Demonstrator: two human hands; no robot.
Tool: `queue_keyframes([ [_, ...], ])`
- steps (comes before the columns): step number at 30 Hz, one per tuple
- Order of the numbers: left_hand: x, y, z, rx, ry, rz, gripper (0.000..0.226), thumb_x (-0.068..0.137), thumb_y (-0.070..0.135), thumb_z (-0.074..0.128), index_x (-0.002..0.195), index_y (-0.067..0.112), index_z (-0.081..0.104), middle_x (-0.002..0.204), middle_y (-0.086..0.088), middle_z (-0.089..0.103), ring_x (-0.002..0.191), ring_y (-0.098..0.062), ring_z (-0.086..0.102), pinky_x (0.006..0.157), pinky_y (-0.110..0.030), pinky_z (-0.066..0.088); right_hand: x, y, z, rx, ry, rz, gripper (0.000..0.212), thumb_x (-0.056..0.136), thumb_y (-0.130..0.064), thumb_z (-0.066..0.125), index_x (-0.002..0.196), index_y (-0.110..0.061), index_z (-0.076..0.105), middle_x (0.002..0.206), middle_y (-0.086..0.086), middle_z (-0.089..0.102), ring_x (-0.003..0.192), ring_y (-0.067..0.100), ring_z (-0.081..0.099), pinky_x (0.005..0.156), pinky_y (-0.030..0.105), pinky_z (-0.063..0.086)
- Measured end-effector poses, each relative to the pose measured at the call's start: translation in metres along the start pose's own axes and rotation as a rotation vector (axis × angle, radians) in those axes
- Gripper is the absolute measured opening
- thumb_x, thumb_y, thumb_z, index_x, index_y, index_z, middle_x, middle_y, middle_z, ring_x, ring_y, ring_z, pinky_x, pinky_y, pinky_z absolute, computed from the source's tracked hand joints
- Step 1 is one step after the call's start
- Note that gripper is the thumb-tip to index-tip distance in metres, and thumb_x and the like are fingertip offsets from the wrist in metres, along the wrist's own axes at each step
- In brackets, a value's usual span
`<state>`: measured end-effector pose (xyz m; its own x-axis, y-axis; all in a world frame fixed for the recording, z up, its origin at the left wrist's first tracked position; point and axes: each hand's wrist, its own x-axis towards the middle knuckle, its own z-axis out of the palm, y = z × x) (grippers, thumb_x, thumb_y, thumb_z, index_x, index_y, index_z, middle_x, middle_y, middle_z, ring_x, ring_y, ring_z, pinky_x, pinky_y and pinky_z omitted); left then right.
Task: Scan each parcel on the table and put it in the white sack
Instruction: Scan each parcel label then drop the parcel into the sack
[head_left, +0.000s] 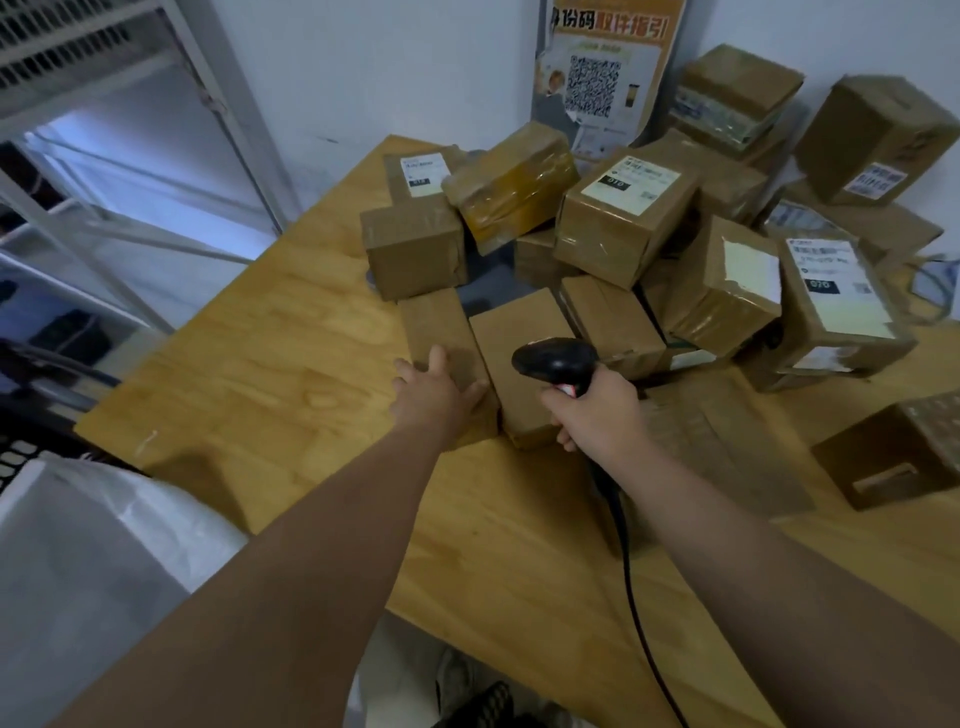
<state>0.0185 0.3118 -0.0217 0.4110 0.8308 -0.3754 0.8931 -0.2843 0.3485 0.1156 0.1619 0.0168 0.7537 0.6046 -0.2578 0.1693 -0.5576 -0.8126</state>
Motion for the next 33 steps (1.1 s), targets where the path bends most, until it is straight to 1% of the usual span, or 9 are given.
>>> queue_keyframes([
  [3,0.001,-0.007,-0.009,0.066,0.024,0.013,0.072,0.087,0.059,0.054,0.143,0.026,0.022,0.15,-0.016,0.016,0.135,-0.036,0.024,0.104,-0.049,0.035,0.003,-0.005,0.011,-0.002,-0.007,0.003,0.023,0.085,-0.028,0.068,0.101,-0.012,0.062,0.078,0.005,0.069,0.061,0.016,0.067,0.06,0.032,0.059],
  [6,-0.002,-0.009,-0.012,0.135,-0.016,0.123,0.068,0.093,0.054,0.049,0.15,0.038,0.015,0.154,-0.013,0.01,0.137,-0.036,0.021,0.106,-0.049,0.031,0.004,-0.007,0.021,-0.021,-0.015,-0.004,0.032,0.08,-0.034,0.069,0.102,-0.013,0.061,0.086,0.006,0.069,0.076,0.022,0.069,0.072,0.046,0.06],
  [11,-0.002,-0.007,-0.01,0.223,-0.087,0.106,0.086,0.082,0.079,0.038,0.151,0.036,0.009,0.156,-0.026,0.008,0.14,-0.042,0.02,0.104,-0.052,0.032,0.002,0.004,0.028,-0.018,0.019,0.019,0.034,0.077,-0.035,0.072,0.101,-0.014,0.059,0.089,0.003,0.067,0.083,0.021,0.067,0.075,0.047,0.059],
  [14,-0.004,-0.002,-0.012,0.242,-0.095,0.084,0.094,0.076,0.079,0.048,0.147,0.028,0.014,0.156,-0.028,0.007,0.139,-0.042,0.021,0.104,-0.051,0.033,0.001,0.008,0.028,-0.004,0.039,0.04,0.031,0.077,-0.033,0.072,0.101,-0.015,0.061,0.087,0.003,0.068,0.082,0.019,0.068,0.077,0.046,0.059],
  [18,-0.003,-0.001,-0.022,-0.031,-0.187,0.01,0.098,0.08,0.058,0.065,0.15,0.03,0.002,0.15,-0.019,0.013,0.133,-0.038,0.032,0.099,-0.045,0.041,-0.003,0.01,0.025,0.021,0.055,0.047,0.029,0.08,-0.03,0.073,0.101,-0.018,0.058,0.089,0.002,0.068,0.081,0.019,0.069,0.078,0.045,0.059],
  [21,-0.002,-0.017,-0.029,-0.336,-0.19,-0.027,0.097,0.078,0.049,0.071,0.149,0.027,0.009,0.144,-0.015,0.027,0.127,-0.036,0.04,0.098,-0.043,0.045,-0.008,0.008,0.02,0.12,0.052,0.048,0.024,0.084,-0.024,0.072,0.103,-0.019,0.058,0.088,0.003,0.068,0.079,0.019,0.069,0.076,0.04,0.06],
  [25,-0.008,-0.035,-0.042,-0.847,-0.187,-0.034,0.085,0.082,0.034,0.069,0.147,0.023,0.015,0.134,-0.009,0.042,0.112,-0.028,0.047,0.094,-0.041,0.047,-0.011,-0.002,0.008,0.386,0.055,0.069,0.034,0.083,-0.021,0.074,0.115,-0.019,0.06,0.094,0.002,0.07,0.083,0.015,0.07,0.079,0.034,0.059],
  [30,-0.023,-0.046,-0.057,-0.98,-0.152,0.143,0.077,0.089,0.018,0.064,0.149,0.02,0.017,0.128,-0.006,0.046,0.093,-0.011,0.055,0.07,-0.021,0.049,-0.007,-0.03,-0.002,0.677,-0.029,0.021,0.031,0.085,-0.018,0.073,0.11,-0.025,0.058,0.099,0.001,0.068,0.092,0.015,0.068,0.073,0.026,0.057],
  [33,-0.024,-0.051,-0.066,-0.701,0.003,0.378,0.1,0.075,0.023,0.076,0.152,0.029,0.011,0.138,0.0,0.032,0.113,-0.013,0.046,0.093,-0.029,0.048,-0.002,-0.048,-0.004,0.727,-0.027,0.019,0.041,0.083,-0.027,0.075,0.12,-0.02,0.06,0.113,0.004,0.067,0.105,0.019,0.065,0.081,0.032,0.056],
])
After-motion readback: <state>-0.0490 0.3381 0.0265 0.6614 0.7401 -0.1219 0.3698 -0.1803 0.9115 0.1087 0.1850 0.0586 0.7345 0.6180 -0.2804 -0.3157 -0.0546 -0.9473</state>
